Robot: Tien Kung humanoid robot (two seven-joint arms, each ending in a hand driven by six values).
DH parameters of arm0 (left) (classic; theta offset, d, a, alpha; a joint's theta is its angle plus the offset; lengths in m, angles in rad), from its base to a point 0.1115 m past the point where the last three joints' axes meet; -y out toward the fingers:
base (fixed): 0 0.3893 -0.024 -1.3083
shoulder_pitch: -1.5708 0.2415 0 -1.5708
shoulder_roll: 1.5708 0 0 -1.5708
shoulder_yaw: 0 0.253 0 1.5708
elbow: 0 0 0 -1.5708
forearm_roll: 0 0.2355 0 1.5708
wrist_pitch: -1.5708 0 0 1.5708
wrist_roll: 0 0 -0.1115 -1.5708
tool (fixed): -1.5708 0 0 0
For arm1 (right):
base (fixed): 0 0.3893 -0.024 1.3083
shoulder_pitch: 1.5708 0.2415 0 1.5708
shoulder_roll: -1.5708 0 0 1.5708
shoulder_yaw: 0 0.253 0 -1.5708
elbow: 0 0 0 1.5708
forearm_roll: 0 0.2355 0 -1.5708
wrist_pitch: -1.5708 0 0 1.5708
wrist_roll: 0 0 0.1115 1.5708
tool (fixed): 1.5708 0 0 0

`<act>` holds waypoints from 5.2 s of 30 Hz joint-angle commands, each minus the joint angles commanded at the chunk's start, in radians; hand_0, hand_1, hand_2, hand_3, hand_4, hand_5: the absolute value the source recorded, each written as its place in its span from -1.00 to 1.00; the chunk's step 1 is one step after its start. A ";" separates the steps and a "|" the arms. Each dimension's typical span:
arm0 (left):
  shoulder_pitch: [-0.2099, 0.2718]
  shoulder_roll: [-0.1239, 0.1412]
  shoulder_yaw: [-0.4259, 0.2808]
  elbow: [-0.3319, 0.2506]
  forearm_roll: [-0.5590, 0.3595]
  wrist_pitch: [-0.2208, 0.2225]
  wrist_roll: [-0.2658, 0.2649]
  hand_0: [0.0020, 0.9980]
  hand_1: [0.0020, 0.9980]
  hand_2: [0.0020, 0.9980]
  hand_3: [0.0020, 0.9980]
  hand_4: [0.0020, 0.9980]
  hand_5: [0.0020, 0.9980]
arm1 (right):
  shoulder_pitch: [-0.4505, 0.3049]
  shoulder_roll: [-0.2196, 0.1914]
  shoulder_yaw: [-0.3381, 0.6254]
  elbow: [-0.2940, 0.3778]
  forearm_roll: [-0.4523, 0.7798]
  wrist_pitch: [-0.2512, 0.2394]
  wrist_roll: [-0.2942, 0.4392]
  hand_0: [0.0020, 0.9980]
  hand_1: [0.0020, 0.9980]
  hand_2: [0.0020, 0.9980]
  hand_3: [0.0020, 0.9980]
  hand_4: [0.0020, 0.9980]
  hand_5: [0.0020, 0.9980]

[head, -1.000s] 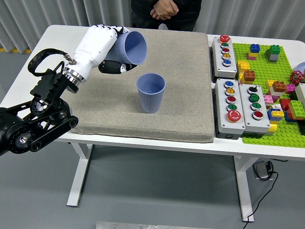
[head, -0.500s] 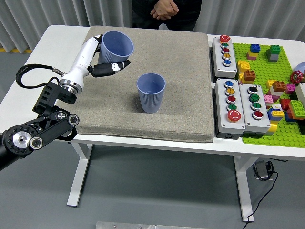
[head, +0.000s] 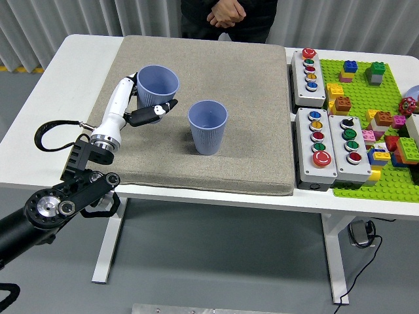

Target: Pick cup pour cup place

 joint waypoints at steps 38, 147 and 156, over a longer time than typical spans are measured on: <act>0.062 -0.115 0.074 0.231 -0.341 0.050 -0.359 0.24 0.24 0.21 0.17 0.64 -0.29 | 0.003 0.002 -0.001 0.000 -0.005 0.003 0.003 0.39 0.23 0.18 0.18 -1.00 -0.52; 0.336 0.000 -0.295 -0.145 0.058 -0.151 -0.156 0.69 0.77 1.00 1.00 1.00 0.17 | -0.009 -0.001 0.007 0.000 -0.012 0.003 0.005 0.39 0.23 0.18 0.18 -1.00 -0.52; 0.333 0.008 -0.352 -0.162 -0.018 -0.196 -0.102 0.76 0.81 1.00 1.00 0.99 1.00 | -0.007 -0.001 0.004 0.000 -0.007 0.001 0.006 0.39 0.23 0.18 0.18 -1.00 -0.52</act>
